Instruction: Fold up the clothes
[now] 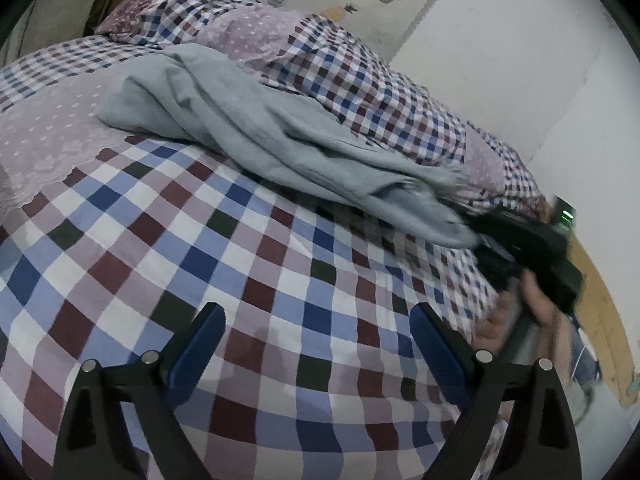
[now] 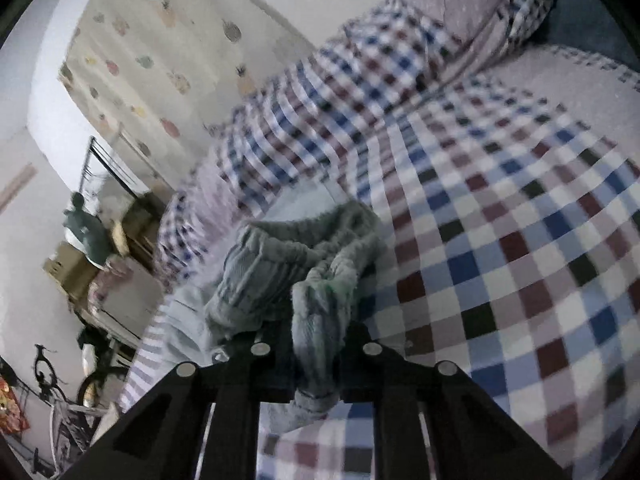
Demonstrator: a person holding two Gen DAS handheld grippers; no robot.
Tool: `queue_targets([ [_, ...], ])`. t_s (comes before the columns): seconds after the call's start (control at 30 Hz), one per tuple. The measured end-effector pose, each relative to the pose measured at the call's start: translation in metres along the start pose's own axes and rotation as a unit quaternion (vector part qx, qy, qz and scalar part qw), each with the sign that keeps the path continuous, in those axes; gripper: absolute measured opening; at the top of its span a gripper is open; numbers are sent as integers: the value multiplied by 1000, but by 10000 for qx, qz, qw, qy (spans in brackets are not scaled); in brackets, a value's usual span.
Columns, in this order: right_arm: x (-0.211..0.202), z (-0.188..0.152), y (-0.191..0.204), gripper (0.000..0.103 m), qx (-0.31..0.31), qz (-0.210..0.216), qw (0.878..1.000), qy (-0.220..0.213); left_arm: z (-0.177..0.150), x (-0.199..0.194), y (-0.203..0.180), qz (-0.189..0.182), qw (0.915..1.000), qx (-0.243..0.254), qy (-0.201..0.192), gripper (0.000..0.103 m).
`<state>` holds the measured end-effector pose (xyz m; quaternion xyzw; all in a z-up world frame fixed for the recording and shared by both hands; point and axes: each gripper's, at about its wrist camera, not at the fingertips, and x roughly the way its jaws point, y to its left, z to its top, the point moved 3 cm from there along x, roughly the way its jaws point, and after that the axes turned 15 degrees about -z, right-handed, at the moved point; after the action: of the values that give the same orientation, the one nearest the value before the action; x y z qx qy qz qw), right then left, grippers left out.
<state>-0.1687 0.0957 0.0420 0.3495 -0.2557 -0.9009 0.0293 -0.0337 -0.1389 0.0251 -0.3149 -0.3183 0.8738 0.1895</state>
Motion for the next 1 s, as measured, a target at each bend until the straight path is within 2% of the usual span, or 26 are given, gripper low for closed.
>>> queue_targets([
  [0.1, -44, 3, -8, 13, 126, 66, 9996, -251, 6, -8, 7, -81, 9997, -189, -128, 95],
  [0.23, -115, 11, -37, 12, 501, 40, 9966, -657, 15, -20, 11, -215, 9990, -299, -269, 95],
  [0.37, -207, 20, -107, 12, 949, -400, 9873, -1206, 19, -37, 12, -420, 9974, -377, -447, 95],
  [0.43, -260, 21, -156, 12, 1196, -808, 9787, -1460, 21, -46, 13, -524, 9963, -416, -537, 95],
  [0.57, -298, -3, -237, 12, 2067, -1500, 9570, -1376, 18, -47, 14, -659, 9952, -436, -570, 95],
  [0.73, -345, -34, -336, 15, 3101, -2328, 9134, -1238, 7, -37, 4, -645, 9967, -302, -378, 95],
  [0.83, -342, -39, -323, 17, 2757, -2689, 9167, -1064, -1, -32, -7, -644, 9972, -223, -309, 95],
  [0.93, -341, -40, -295, 21, 2191, -3277, 9117, -1159, -9, -24, -19, -632, 9976, -104, -252, 95],
  [1.0, -341, -38, -271, 31, 1669, -3732, 9042, -1237, -12, -18, -24, -618, 9979, -56, -194, 95],
])
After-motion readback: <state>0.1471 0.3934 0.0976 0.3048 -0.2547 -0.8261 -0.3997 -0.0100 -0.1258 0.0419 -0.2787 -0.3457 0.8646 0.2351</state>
